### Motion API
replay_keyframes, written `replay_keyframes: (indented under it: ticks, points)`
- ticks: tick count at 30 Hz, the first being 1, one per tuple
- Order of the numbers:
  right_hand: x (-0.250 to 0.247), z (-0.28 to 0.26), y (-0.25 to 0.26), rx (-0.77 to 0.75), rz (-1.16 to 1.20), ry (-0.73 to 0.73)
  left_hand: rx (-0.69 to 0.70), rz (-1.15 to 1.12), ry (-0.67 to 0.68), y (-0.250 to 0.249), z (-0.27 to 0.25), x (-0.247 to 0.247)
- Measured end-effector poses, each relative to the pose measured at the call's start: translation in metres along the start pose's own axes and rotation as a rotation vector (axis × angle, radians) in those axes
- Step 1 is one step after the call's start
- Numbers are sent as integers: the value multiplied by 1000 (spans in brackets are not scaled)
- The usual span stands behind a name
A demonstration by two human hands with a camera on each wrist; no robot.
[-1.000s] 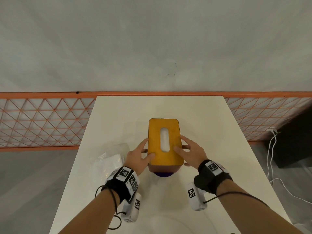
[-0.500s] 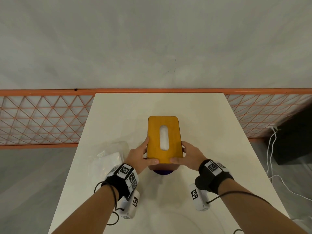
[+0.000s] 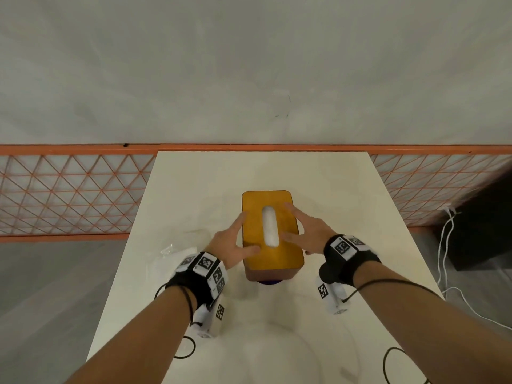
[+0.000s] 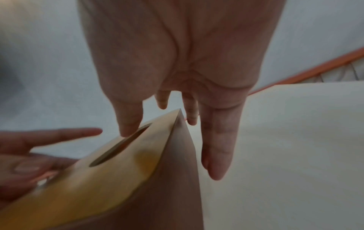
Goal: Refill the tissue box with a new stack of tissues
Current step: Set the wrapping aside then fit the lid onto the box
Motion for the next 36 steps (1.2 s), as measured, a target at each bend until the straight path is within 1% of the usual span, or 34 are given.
replay_keyframes:
  ticks: [2,5,8,12,16,22,25,28,31,34,36]
  points:
    - [-6,6,5,-17,-77,-6,-33,54,76,-10,8,-4]
    - [-12,15,9,-7,-121,39,-103,178,167,-17,19,-5]
    - [-13,22,10,-15,-218,42,-110,298,176,-22,24,-6]
    - [-10,30,7,-32,-233,44,-104,360,194,-27,27,-6]
    - [-13,36,10,-13,-303,64,-104,424,207,-32,32,-6]
    - [-15,34,10,-6,-299,63,-122,380,205,-33,26,-5]
    - [-9,28,9,33,-111,80,-127,319,195,-33,21,-5]
    - [-2,23,8,46,-42,62,-122,298,186,-30,17,-5]
    - [-1,19,9,50,-4,40,-116,291,181,-26,17,-4]
    - [-1,15,11,53,-25,15,-99,235,176,-26,12,-6]
    - [0,11,11,76,-15,-1,-74,163,126,-29,7,-8]
Point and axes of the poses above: each hand's wrist, its own z-axis towards the middle knuckle, its own x-axis out of the palm, y = z × x, the point moved 4 cm from there along z, towards the middle knuckle, and after that the axes turned 11 degrees about -z, right-handed, at the moved point
